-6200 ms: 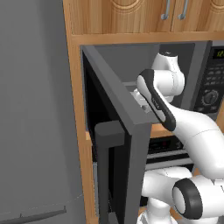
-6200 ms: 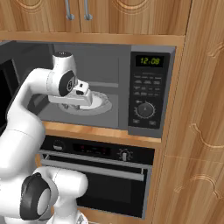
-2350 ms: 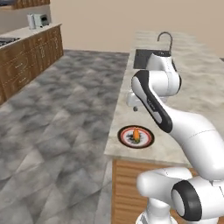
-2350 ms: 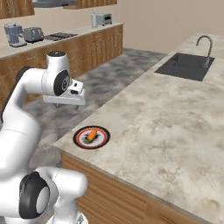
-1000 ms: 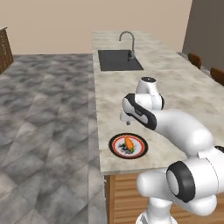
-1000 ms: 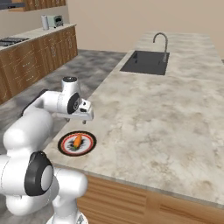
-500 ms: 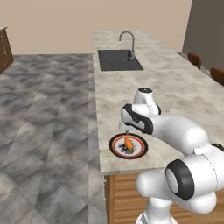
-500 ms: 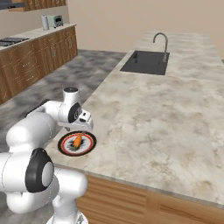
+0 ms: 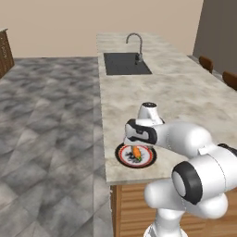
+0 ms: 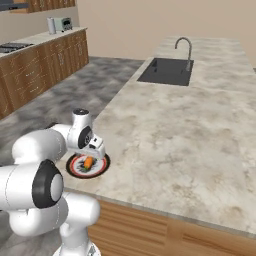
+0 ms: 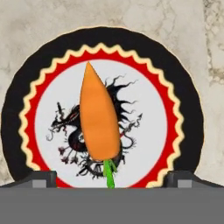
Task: Pick the carrot from the counter and place it in the microwave.
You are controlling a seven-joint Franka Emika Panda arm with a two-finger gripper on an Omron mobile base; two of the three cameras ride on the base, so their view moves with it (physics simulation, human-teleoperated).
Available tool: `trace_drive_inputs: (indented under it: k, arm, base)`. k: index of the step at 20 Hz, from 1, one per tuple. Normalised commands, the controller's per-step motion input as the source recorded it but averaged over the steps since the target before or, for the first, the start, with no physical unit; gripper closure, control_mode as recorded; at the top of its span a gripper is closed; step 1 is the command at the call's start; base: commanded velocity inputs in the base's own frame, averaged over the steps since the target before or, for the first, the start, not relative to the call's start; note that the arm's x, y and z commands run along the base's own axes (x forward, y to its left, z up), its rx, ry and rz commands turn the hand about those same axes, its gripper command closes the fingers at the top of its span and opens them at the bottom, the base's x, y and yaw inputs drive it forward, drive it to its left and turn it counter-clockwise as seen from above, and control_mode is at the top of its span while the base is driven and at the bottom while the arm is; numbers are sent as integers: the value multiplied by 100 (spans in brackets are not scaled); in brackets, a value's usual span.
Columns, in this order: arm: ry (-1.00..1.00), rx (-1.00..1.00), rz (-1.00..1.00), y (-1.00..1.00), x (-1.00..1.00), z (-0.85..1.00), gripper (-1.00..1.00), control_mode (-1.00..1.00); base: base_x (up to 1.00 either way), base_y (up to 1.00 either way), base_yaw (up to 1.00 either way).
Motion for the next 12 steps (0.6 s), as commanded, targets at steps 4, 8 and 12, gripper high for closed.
trace_drive_inputs:
  k: [4,8,12]
  arm:
    - [0,0,-6,3,11,-39,-100,-100]
    - [0,0,-6,14,29,-35,-100,-100]
    - [0,0,-4,2,33,-32,-100,-100]
  base:
    - [0,0,0]
    - [0,0,0]
    - [0,0,0]
